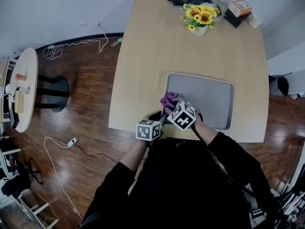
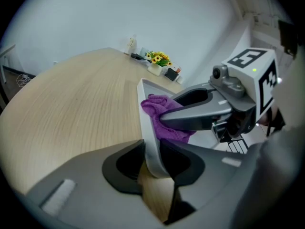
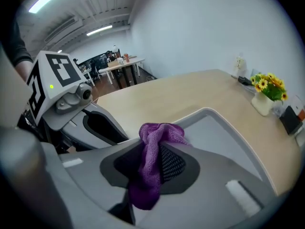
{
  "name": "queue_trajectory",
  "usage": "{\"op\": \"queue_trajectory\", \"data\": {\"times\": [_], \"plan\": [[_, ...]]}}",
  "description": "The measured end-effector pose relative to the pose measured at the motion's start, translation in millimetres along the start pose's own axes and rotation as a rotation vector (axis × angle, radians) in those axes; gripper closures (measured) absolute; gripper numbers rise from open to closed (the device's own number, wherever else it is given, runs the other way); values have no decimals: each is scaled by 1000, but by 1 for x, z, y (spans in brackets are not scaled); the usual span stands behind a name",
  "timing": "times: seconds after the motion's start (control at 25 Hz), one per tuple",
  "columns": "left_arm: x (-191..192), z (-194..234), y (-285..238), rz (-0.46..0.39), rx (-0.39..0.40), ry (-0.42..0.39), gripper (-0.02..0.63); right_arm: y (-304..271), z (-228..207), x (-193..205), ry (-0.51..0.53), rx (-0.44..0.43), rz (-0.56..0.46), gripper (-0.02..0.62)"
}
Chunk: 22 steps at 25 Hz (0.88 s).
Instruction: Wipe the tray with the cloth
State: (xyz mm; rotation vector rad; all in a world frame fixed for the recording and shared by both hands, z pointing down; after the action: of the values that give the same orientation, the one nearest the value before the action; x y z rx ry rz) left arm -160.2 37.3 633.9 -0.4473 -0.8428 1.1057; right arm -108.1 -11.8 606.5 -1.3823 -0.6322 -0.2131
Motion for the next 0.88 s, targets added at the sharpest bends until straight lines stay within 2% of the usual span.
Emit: {"op": "queue_trajectory", "data": {"times": [0.2, 0.4, 0.68, 0.88], "plan": [[-1, 2, -1, -6, -10, 12, 515, 12, 0, 22, -21, 4, -11, 505], [-1, 3, 0, -25, -32, 26, 515, 40, -7, 64, -86, 14, -7, 505], [2, 2, 0, -67, -85, 53, 515, 92, -20, 151, -182, 66, 5, 505], [4, -1, 1, -86, -130, 65, 515, 134, -32, 221, -303, 119, 30, 505]]}}
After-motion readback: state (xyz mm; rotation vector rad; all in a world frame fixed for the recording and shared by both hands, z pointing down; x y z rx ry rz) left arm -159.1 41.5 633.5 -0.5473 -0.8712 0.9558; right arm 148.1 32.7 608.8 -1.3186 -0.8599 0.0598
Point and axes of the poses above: the fingertips, and each gripper's own axes: y backward along the fingers, z to its left, x out of its underside, the point moved 4 cm from there along y, backward along the fingers, and after that the axes turned 15 degrees about y, right-handed, at the moved point
